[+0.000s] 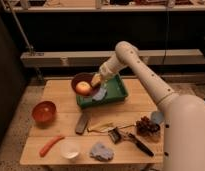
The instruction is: Stack bowls into tray
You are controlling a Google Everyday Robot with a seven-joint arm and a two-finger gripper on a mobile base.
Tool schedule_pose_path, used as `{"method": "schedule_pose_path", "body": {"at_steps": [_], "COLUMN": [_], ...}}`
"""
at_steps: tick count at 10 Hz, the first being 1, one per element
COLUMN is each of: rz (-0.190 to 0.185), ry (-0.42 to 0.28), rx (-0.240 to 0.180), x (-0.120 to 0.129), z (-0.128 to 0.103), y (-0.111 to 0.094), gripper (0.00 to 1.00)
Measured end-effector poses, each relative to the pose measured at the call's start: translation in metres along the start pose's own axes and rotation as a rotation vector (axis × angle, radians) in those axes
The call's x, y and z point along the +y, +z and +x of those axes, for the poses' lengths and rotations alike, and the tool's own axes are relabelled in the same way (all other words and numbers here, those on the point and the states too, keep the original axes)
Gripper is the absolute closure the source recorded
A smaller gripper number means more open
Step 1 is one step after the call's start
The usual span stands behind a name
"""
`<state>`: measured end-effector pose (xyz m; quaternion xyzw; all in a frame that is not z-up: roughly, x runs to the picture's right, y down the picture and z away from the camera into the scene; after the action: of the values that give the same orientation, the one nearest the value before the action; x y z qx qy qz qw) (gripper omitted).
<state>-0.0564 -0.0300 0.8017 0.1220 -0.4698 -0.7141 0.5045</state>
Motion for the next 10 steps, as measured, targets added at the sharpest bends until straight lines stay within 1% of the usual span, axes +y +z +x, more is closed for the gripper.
{"method": "schedule_pose_path", "body": {"at_steps": [1,2,4,6,8,10], "rz": [0.025,0.032,0.029,0.031,0.030,0.037], "ry": [-0.026,-0.033,-0.028,-0.030,-0.030,-0.017], "rx": [-0.022,-0.027,-0.023,-0.027,-0.022,0.009], "x": [-0.018,-0.024,-0.021,-0.022,-0.022,-0.029], "z": [0.007,0.009,0.007,0.008,0.008,0.010], "y": [0.017,0.022,0.019,0.021,0.021,0.024], "gripper": [1.00,1.00,1.00,1.00,1.00,1.00]}}
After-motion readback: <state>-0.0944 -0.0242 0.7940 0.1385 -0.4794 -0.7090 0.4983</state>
